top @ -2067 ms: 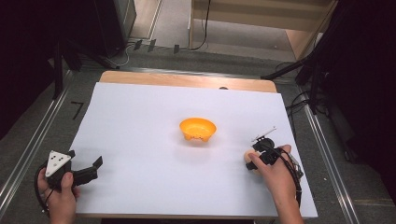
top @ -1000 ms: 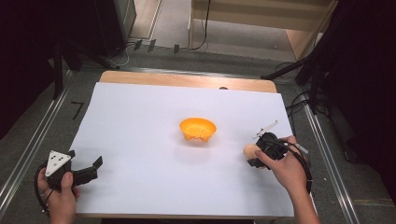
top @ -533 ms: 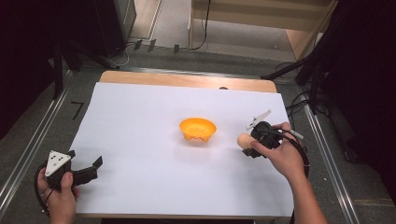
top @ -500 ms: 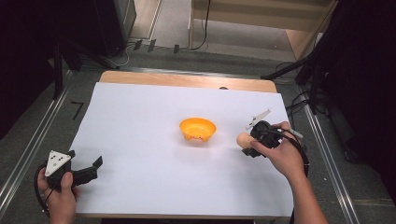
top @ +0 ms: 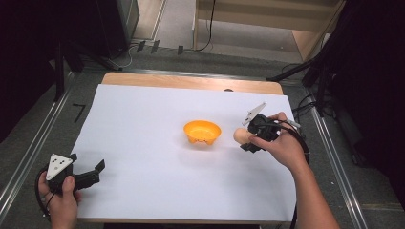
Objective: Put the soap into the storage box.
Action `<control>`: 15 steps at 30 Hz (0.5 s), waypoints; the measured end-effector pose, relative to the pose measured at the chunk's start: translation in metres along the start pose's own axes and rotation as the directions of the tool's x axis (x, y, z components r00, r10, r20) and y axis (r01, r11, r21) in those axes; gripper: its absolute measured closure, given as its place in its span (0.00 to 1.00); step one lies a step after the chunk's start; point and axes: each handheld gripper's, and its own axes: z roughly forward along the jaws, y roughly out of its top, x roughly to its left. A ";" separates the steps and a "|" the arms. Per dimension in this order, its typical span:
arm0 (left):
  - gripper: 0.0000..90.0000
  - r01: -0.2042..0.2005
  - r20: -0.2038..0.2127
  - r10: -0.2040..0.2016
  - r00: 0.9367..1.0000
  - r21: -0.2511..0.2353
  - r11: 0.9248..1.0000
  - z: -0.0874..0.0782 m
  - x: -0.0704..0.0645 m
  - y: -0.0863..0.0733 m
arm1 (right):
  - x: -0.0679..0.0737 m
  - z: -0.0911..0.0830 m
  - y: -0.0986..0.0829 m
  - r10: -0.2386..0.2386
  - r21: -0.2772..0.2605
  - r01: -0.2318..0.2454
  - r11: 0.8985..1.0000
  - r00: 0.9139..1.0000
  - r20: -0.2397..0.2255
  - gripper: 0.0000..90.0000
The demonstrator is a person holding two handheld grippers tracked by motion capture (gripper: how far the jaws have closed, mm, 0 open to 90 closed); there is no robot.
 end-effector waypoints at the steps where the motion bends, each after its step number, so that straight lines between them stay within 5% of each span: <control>1: 0.00 0.000 0.000 0.000 1.000 0.000 1.000 0.000 0.000 0.000 | 0.000 0.000 0.000 0.000 0.000 0.000 1.000 1.000 0.000 0.37; 7: 0.00 0.003 0.002 -0.003 1.000 -0.002 1.000 0.000 0.000 0.000 | -0.001 0.001 0.016 -0.083 -0.013 0.083 0.996 0.997 -0.002 0.37; 15: 0.00 0.007 0.005 -0.007 1.000 -0.003 1.000 0.000 0.001 0.000 | -0.006 0.005 0.032 -0.124 -0.020 0.124 0.992 0.992 -0.007 0.37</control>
